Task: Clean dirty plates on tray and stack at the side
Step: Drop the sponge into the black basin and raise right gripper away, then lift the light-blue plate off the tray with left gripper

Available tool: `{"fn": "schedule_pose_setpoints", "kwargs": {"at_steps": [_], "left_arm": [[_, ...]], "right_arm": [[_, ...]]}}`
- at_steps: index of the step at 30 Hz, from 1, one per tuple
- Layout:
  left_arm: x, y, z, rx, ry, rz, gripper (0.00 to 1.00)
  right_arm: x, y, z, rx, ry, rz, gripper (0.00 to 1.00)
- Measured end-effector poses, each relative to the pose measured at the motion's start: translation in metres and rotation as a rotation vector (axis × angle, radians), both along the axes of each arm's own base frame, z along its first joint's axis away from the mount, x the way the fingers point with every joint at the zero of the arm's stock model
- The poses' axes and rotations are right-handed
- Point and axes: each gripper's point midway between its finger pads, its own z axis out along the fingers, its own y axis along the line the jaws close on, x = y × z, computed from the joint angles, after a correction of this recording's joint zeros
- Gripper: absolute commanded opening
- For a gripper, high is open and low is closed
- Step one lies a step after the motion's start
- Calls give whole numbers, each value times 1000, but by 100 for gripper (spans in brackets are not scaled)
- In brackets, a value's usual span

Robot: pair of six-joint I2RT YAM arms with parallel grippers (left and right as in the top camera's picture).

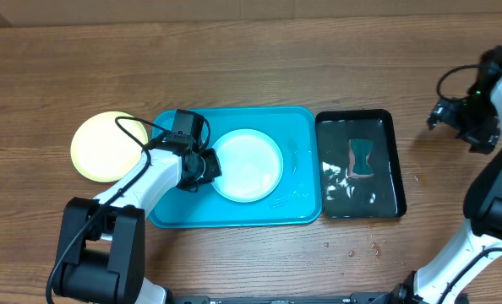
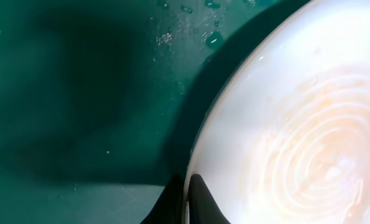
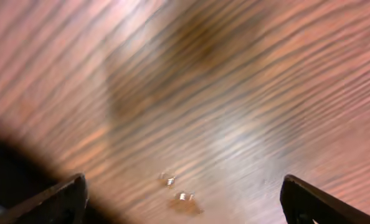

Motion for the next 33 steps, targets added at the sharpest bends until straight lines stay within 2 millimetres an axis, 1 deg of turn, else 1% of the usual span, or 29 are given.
{"fn": "schedule_pose_setpoints", "kwargs": {"at_steps": [2, 4, 7, 11, 15, 22, 24, 27, 30, 33], "left_arm": [[-1, 0, 1, 2, 5, -6, 4], [-1, 0, 5, 8, 18, -13, 4], [3, 0, 19, 17, 28, -27, 4], [19, -2, 43, 22, 0, -36, 4], [38, -5, 67, 20, -54, -56, 4], [60, -14, 101, 23, -136, -81, 4], [66, -23, 111, 34, -170, -101, 4], [72, -44, 127, 53, -229, -146, 4], [77, -75, 143, 64, -308, -203, 4], [76, -108, 154, 71, -383, -259, 4]], "right_arm": [[5, -11, 0, -14, -34, -19, 100], [10, -17, 1, -25, -61, -31, 100], [21, -25, 2, -44, -109, -37, 100], [32, -30, 4, -64, -157, -37, 100], [39, -33, 6, -76, -185, -37, 100], [39, -33, 6, -76, -187, -37, 100], [39, -33, 6, -76, -187, -37, 100], [39, -33, 6, -76, -187, -36, 100], [39, -33, 6, -76, -187, -37, 100], [39, -33, 6, -76, -187, -37, 100]]}}
